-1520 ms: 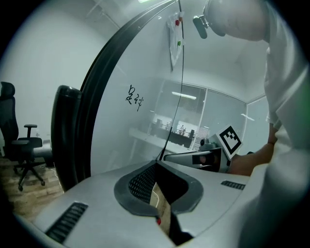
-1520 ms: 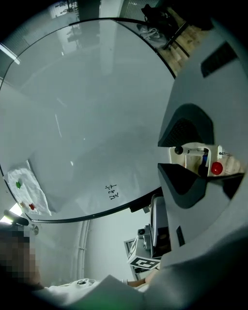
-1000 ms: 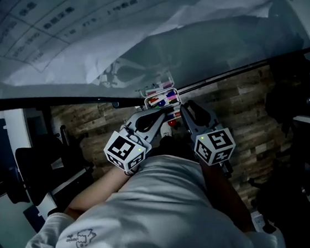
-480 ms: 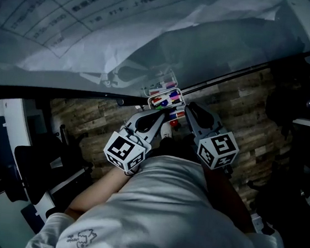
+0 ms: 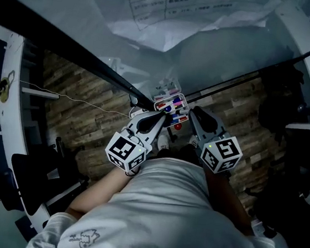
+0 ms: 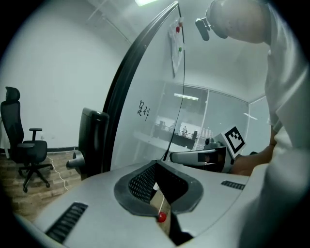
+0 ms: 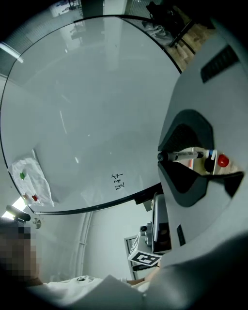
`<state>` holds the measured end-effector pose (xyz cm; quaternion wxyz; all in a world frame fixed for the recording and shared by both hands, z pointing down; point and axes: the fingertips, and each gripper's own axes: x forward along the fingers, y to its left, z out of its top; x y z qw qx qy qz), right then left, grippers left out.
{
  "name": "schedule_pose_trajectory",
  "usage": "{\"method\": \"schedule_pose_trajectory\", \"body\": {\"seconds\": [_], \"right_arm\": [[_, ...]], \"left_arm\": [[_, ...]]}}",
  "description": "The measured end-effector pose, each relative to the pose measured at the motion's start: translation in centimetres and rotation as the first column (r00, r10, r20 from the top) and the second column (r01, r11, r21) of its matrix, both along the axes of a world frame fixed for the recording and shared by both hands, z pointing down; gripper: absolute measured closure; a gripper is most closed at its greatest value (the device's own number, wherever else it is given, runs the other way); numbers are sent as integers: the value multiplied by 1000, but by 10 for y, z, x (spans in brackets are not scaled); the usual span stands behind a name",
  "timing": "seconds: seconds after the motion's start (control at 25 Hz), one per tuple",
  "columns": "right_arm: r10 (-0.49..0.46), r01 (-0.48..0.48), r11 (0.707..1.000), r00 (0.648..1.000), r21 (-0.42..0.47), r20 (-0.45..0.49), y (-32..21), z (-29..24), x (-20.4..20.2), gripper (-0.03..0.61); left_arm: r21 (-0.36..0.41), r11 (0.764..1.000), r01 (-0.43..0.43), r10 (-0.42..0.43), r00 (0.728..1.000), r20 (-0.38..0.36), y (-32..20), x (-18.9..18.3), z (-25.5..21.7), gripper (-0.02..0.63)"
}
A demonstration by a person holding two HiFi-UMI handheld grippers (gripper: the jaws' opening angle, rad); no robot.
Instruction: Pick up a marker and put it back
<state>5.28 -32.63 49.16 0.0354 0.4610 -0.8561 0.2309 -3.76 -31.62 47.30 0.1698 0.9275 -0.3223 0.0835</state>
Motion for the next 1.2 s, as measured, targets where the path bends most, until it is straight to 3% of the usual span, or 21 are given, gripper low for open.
{"method": "schedule_pose_trajectory", "body": {"seconds": [0.28,0.72,1.0,1.2], "right_arm": [[46,-44,997,999,64,-28,3,-35,-6,508],[10,-1,993,997,121,-79,-4,-68,-24,508],[3,8,989,997,148,-74,-11,-81,-23,508],[4,7,989,998,150,-69,-10,-82,-19,508]], "left_arm": [[33,999,-28,30,998,-58,2,-13,-21,609],[80,996,-26,36,991,-129,0,-20,-44,609],[113,993,-28,44,989,-143,-4,-18,-57,609],[123,989,-80,94,989,-111,2,-7,-57,611]]}}
